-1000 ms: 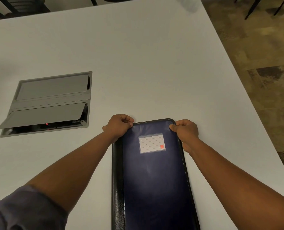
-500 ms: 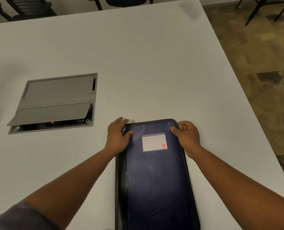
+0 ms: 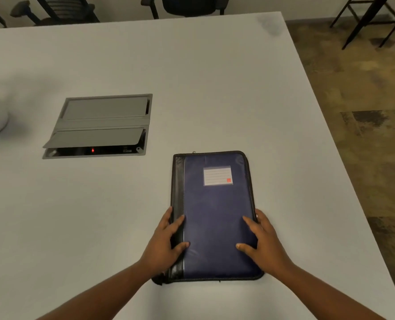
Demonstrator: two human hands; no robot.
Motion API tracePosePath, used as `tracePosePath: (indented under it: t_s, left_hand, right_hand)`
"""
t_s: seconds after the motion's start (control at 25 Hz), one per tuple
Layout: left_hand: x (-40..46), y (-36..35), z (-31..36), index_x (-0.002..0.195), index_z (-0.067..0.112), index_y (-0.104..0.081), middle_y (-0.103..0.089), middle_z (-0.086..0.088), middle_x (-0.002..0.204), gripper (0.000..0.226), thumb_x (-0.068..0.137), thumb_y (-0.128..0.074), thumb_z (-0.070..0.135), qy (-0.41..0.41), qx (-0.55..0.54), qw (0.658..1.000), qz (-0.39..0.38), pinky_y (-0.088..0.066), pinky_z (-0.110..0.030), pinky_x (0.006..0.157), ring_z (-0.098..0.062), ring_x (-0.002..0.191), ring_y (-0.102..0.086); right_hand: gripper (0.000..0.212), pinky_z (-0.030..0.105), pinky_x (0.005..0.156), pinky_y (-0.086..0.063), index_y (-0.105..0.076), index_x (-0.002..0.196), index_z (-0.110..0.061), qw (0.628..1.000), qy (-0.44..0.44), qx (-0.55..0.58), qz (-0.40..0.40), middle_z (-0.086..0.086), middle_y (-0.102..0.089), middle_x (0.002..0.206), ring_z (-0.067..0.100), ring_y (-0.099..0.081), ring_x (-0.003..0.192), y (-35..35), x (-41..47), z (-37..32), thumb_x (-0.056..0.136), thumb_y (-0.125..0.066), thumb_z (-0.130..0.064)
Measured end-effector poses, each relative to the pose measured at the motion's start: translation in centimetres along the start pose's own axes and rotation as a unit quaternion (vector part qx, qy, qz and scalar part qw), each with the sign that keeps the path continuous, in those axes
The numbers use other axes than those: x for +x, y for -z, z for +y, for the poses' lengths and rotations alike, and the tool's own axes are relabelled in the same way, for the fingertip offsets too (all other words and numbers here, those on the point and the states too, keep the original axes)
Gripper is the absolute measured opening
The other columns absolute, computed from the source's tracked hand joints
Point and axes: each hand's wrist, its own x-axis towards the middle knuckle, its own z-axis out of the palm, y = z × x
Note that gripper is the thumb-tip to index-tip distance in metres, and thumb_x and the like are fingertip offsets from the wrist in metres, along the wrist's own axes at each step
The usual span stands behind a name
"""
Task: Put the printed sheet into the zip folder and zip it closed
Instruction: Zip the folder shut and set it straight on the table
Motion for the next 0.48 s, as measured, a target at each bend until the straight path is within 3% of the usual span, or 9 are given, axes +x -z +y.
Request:
tracePosePath:
  t_s: [0.12, 0.24, 0.32, 0.4, 0.48]
  left_hand:
    - [-4.6, -1.3, -0.5, 0.156, 0.047, -0.013, 0.021, 0.019, 0.164, 0.104, 0.075, -0.078, 0.059, -0.005, 0.008, 0.999, -0.051, -0.016, -0.020, 0.120, 0.000, 0.151, 0.004]
    - [-7.8, -2.3, -1.0, 0.154, 0.055, -0.005, 0.031, 0.024, 0.160, 0.112, 0.075, -0.084, 0.046, -0.019, 0.016, 0.997, -0.076, -0.017, -0.008, 0.113, 0.004, 0.150, 0.006]
    - [-8.4, -2.3, -0.8, 0.156, 0.045, -0.019, 0.019, 0.010, 0.167, 0.103, 0.079, -0.084, 0.022, -0.039, 0.008, 0.998, -0.045, -0.022, -0.010, 0.114, -0.010, 0.154, -0.008]
    - [-7.9, -2.1, -0.7, 0.154, 0.019, -0.034, -0.005, -0.014, 0.167, 0.092, 0.077, -0.082, 0.003, -0.077, 0.001, 0.997, 0.010, -0.023, -0.018, 0.118, -0.023, 0.154, -0.018]
    - [-7.2, -2.0, -0.6, 0.150, 0.008, -0.041, -0.015, -0.022, 0.164, 0.087, 0.074, -0.082, -0.003, -0.089, 0.003, 0.995, 0.036, -0.021, -0.019, 0.119, -0.011, 0.153, -0.015]
  right_hand:
    - [0.100, 0.027, 0.117, -0.022, -0.019, 0.155, -0.039, 0.999, 0.021, -0.014, -0.034, -0.014, 0.013, 0.164, 0.011, -0.005, 0.150, -1.3, -4.0, 1.0, 0.076, -0.080, -0.052]
    - [0.110, 0.018, 0.113, -0.017, -0.007, 0.152, -0.050, 0.997, 0.042, -0.036, -0.052, -0.025, 0.032, 0.154, 0.000, 0.005, 0.145, -2.7, -6.9, 1.9, 0.073, -0.083, -0.048]
    - [0.103, 0.030, 0.121, -0.020, -0.014, 0.153, -0.048, 0.996, 0.060, -0.048, -0.040, -0.014, 0.026, 0.161, 0.010, 0.002, 0.151, -3.1, -7.4, 2.3, 0.078, -0.083, -0.034]
    - [0.085, 0.048, 0.121, -0.026, -0.031, 0.153, -0.038, 0.997, 0.050, -0.049, -0.015, 0.001, 0.005, 0.167, 0.032, -0.010, 0.152, -2.9, -6.8, 2.1, 0.083, -0.078, -0.027]
    - [0.077, 0.054, 0.117, -0.029, -0.039, 0.149, -0.035, 0.998, 0.028, -0.050, -0.003, 0.007, -0.008, 0.165, 0.042, -0.017, 0.148, -2.8, -5.8, 1.8, 0.082, -0.076, -0.027]
